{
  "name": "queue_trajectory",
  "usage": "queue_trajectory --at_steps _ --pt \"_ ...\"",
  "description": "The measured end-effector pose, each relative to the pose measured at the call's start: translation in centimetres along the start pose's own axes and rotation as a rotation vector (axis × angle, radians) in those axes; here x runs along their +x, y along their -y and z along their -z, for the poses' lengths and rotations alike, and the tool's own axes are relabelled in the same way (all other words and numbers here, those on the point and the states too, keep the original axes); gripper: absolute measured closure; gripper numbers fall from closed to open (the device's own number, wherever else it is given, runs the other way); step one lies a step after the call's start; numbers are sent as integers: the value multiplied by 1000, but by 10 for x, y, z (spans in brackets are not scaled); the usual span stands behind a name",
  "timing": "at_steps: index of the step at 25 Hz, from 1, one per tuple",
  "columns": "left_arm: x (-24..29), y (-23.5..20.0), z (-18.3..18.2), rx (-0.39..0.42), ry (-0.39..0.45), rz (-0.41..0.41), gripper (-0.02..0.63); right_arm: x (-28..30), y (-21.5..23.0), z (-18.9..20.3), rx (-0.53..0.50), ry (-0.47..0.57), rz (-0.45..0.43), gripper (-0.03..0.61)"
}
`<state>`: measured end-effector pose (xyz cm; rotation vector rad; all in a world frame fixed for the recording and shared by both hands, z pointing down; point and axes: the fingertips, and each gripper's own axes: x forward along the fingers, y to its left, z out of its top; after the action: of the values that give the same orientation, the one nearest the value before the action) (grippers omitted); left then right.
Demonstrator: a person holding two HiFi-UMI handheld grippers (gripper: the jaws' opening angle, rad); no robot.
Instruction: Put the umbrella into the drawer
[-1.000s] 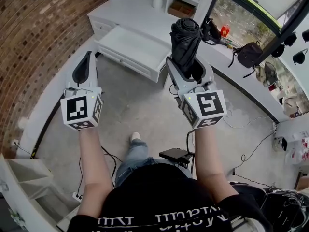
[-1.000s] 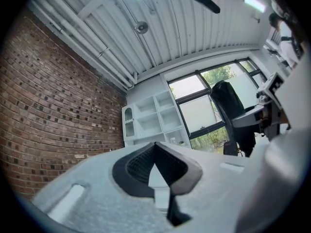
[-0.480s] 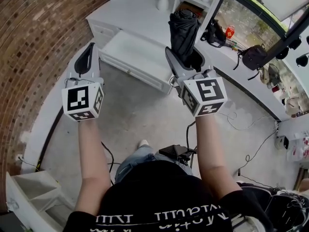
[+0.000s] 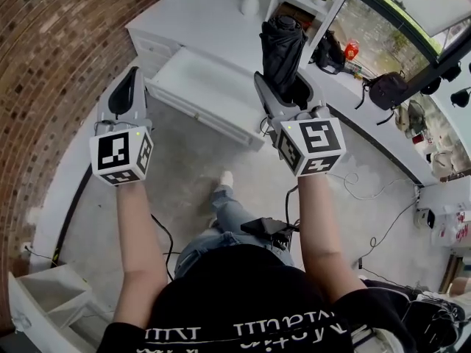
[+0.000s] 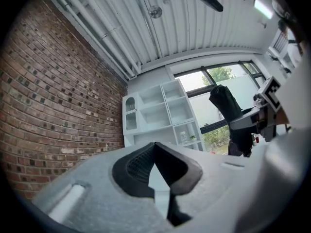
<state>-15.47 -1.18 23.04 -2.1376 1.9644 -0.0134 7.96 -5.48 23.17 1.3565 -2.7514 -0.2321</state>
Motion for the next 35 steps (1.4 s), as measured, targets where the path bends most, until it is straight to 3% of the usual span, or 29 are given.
queue_trajectory --at_steps 7,25,35 --pt "54 -14 29 -11 -22 4 615 52 17 22 8 -16 -17 322" --pt "264 -62 72 3 -63 68 615 232 112 52 47 -66 28 322" --pt "300 -57 132 -33 -156 124 615 267 119 111 87 -192 12 322"
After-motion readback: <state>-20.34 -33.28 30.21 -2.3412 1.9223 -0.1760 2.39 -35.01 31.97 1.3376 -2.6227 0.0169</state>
